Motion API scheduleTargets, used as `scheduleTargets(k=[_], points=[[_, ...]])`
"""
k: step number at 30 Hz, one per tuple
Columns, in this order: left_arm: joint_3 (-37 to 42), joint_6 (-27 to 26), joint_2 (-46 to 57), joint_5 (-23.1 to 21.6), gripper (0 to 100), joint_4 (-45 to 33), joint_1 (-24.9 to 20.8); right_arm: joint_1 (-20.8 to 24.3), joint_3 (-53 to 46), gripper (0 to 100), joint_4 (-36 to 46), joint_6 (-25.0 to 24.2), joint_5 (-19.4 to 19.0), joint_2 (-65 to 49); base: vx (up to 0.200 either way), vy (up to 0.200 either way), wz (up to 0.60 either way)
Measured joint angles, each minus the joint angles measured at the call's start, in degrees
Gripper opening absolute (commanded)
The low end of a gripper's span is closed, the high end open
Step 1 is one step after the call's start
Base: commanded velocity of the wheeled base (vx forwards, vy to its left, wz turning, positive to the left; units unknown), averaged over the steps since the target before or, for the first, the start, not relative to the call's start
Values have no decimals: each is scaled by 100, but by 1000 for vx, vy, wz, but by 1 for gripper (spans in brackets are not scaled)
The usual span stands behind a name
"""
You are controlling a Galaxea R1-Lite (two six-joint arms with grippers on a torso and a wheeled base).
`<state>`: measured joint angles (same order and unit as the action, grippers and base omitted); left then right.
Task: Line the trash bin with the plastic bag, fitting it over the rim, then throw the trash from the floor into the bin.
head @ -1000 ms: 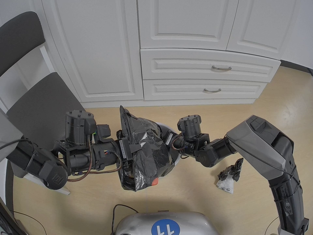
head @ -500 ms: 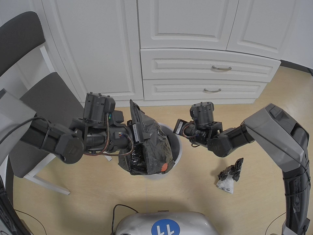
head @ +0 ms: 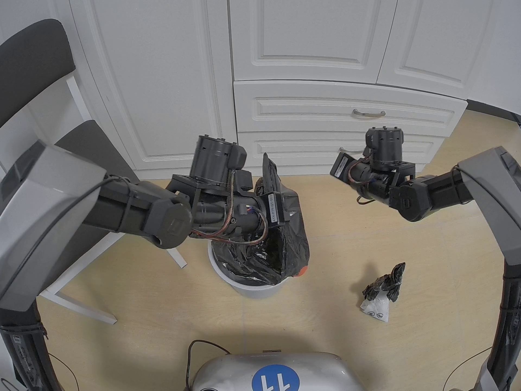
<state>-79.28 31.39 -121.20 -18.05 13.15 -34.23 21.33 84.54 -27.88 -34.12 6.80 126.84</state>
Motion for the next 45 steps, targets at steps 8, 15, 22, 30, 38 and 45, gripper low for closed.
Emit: scheduleTargets(k=[8,15,22,30,38,45], points=[[-474,60,-527,139,0,-33,-146,-102,-94,0,126,-6,-10,-284,0,0,0],[-433,218,-789,218,0,69,13,-78,-108,0,126,-20,-11,-358,0,0,0],[-400,299,-1148,205,0,806,196,-34,-191,0,76,-34,-13,-411,0,0,0],[-400,499,-1587,66,0,1367,455,16,-243,0,68,-39,-13,-407,0,0,0],[-193,462,-1602,46,0,1417,642,93,-325,0,67,-11,-13,-380,0,0,0],[85,-13,-1264,55,100,1186,664,206,-677,0,54,471,-32,-407,0,0,0]])
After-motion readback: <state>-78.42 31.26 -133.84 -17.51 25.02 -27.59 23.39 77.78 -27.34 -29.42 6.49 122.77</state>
